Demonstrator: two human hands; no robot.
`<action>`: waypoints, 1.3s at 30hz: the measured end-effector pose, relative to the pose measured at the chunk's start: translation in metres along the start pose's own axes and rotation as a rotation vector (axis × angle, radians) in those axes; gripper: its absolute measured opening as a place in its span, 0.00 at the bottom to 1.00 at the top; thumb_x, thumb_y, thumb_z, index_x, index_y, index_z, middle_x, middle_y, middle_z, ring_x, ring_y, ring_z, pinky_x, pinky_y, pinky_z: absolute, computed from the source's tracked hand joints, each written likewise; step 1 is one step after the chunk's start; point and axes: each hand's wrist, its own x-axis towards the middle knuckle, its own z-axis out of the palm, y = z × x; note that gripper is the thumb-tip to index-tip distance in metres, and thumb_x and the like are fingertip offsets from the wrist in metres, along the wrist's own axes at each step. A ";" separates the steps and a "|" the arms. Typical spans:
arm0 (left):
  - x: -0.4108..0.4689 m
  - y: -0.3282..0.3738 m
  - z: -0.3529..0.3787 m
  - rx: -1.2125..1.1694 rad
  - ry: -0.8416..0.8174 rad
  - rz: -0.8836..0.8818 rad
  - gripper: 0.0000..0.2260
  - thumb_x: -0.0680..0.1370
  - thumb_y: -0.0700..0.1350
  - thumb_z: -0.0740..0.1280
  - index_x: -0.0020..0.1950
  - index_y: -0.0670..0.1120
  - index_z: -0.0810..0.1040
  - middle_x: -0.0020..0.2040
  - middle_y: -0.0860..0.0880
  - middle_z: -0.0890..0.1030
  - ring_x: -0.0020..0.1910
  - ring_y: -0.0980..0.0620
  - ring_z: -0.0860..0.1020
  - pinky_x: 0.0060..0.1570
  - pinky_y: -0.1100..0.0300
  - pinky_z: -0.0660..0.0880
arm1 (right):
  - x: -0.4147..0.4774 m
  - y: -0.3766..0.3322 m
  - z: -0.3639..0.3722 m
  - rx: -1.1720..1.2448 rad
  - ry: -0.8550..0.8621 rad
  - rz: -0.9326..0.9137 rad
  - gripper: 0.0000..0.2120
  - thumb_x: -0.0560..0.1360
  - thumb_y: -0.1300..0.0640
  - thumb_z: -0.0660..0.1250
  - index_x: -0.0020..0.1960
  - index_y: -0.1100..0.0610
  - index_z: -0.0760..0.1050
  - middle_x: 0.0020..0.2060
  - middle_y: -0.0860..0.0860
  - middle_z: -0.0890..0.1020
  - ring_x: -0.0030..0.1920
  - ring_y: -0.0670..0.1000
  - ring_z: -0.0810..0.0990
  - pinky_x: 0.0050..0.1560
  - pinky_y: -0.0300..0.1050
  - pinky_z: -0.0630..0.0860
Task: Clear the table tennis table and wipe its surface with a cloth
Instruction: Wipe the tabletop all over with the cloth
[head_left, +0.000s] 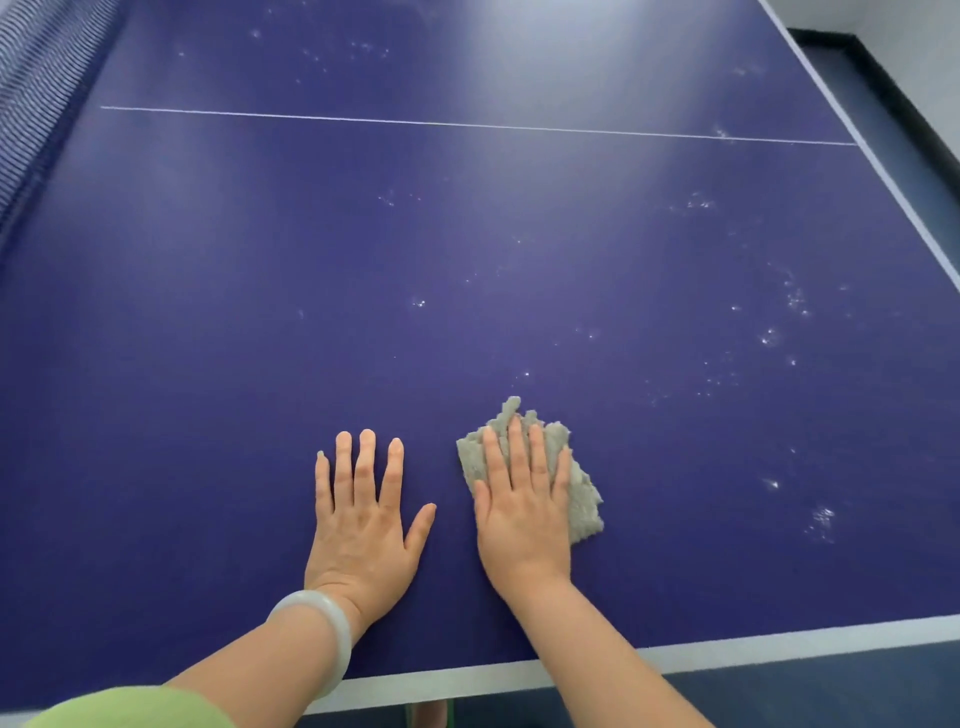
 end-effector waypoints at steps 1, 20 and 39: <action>0.000 0.000 0.001 0.006 0.007 0.001 0.34 0.79 0.63 0.47 0.77 0.42 0.62 0.77 0.37 0.59 0.78 0.36 0.52 0.74 0.36 0.54 | 0.014 -0.005 0.000 -0.003 -0.018 -0.059 0.28 0.82 0.47 0.42 0.81 0.53 0.49 0.80 0.55 0.49 0.80 0.57 0.44 0.77 0.64 0.48; 0.008 0.015 -0.019 0.067 -0.070 -0.060 0.30 0.81 0.60 0.54 0.76 0.42 0.63 0.75 0.36 0.62 0.76 0.34 0.56 0.75 0.38 0.50 | -0.023 0.053 0.000 0.001 -0.019 0.003 0.29 0.81 0.47 0.43 0.81 0.51 0.51 0.80 0.54 0.52 0.80 0.57 0.48 0.77 0.63 0.48; 0.011 0.152 0.008 -0.021 0.004 0.033 0.33 0.79 0.58 0.43 0.79 0.39 0.56 0.78 0.35 0.53 0.78 0.36 0.48 0.75 0.37 0.51 | -0.105 0.259 -0.021 -0.035 -0.014 0.199 0.27 0.81 0.47 0.43 0.79 0.50 0.54 0.79 0.52 0.56 0.80 0.54 0.52 0.76 0.62 0.53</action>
